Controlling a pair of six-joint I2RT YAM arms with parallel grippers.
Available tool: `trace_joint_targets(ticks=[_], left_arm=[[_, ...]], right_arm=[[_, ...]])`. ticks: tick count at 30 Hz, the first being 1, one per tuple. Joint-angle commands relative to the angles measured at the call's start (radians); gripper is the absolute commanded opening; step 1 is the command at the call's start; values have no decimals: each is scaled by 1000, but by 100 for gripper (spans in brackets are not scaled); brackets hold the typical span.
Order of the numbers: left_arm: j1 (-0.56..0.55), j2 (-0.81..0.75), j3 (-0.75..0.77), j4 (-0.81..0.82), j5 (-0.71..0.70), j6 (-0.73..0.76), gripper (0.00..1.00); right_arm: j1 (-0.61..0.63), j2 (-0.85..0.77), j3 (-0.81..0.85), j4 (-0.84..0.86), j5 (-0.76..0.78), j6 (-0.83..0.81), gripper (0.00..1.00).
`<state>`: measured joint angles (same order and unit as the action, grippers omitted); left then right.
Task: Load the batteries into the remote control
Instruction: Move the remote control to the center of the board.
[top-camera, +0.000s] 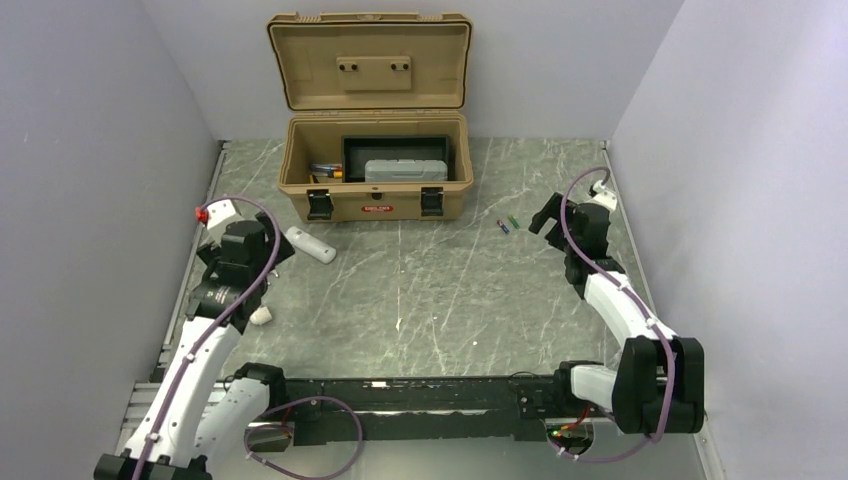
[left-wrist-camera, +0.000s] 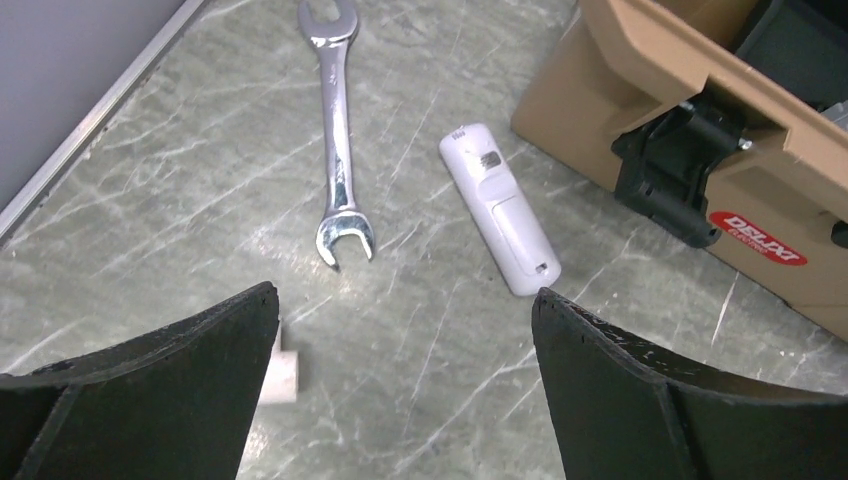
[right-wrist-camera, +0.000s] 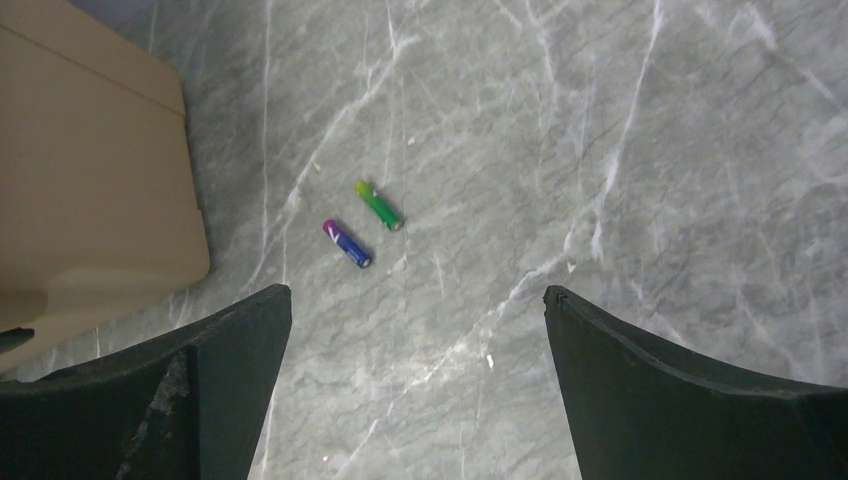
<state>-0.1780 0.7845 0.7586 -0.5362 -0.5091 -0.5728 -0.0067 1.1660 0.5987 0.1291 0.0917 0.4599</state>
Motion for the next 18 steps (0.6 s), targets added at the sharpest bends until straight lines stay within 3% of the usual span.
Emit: trace_joint_targets(ticks=[1, 8, 10, 14, 18], left_arm=[[27, -53, 48, -166, 39, -38, 99], [34, -140, 57, -202, 73, 17, 99], [34, -147, 57, -199, 111, 55, 99], [33, -139, 75, -210, 153, 82, 99], [34, -145, 97, -230, 149, 85, 99]], right_arm=[[1, 41, 60, -91, -118, 6, 99], [1, 84, 68, -105, -293, -28, 92], [76, 48, 54, -102, -263, -34, 91], [351, -4, 93, -160, -4, -106, 91], [588, -26, 83, -62, 10, -111, 90]])
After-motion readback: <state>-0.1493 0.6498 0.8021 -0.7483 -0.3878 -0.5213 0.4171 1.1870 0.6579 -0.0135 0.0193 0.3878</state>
